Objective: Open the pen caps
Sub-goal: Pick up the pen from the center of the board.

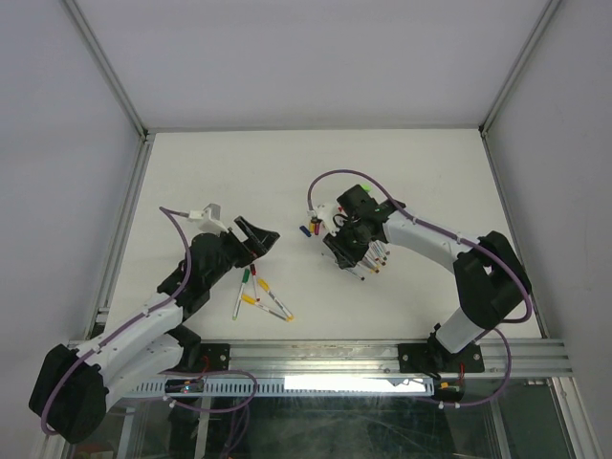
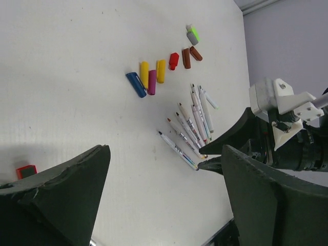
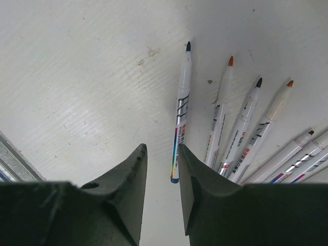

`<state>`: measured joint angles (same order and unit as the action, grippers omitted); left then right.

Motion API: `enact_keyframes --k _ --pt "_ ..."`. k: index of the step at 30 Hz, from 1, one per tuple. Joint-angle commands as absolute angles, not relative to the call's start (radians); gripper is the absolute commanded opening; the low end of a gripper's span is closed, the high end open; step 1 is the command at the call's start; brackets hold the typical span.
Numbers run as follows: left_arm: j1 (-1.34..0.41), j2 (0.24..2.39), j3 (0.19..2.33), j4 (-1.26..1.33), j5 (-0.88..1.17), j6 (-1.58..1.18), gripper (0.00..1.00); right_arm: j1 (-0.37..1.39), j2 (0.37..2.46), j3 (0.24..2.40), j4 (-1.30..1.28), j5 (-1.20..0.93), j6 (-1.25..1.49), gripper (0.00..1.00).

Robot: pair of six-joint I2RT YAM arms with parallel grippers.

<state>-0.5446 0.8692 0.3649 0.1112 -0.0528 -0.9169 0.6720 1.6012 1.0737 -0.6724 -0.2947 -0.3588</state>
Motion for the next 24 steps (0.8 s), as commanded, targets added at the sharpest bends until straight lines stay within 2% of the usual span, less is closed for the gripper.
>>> enact_keyframes --k 1,2,6,13,24 --pt "-0.551 0.799 0.298 0.215 -0.056 -0.928 0.96 0.664 1.544 1.115 -0.668 -0.33 -0.375 0.33" --pt "-0.55 0.785 0.28 0.224 -0.049 -0.947 0.99 0.663 1.543 1.116 -0.668 -0.331 -0.376 0.33" --pt "-0.551 0.754 0.262 0.219 -0.034 -0.98 0.99 0.662 1.543 1.115 -0.67 -0.335 -0.377 0.33" --pt "-0.561 0.779 0.346 0.016 -0.038 -1.006 0.99 0.66 1.54 1.115 -0.67 -0.337 -0.379 0.33" --pt "-0.837 0.874 0.497 -0.364 -0.39 -1.249 0.99 0.66 1.542 1.114 -0.667 -0.337 -0.38 0.33"
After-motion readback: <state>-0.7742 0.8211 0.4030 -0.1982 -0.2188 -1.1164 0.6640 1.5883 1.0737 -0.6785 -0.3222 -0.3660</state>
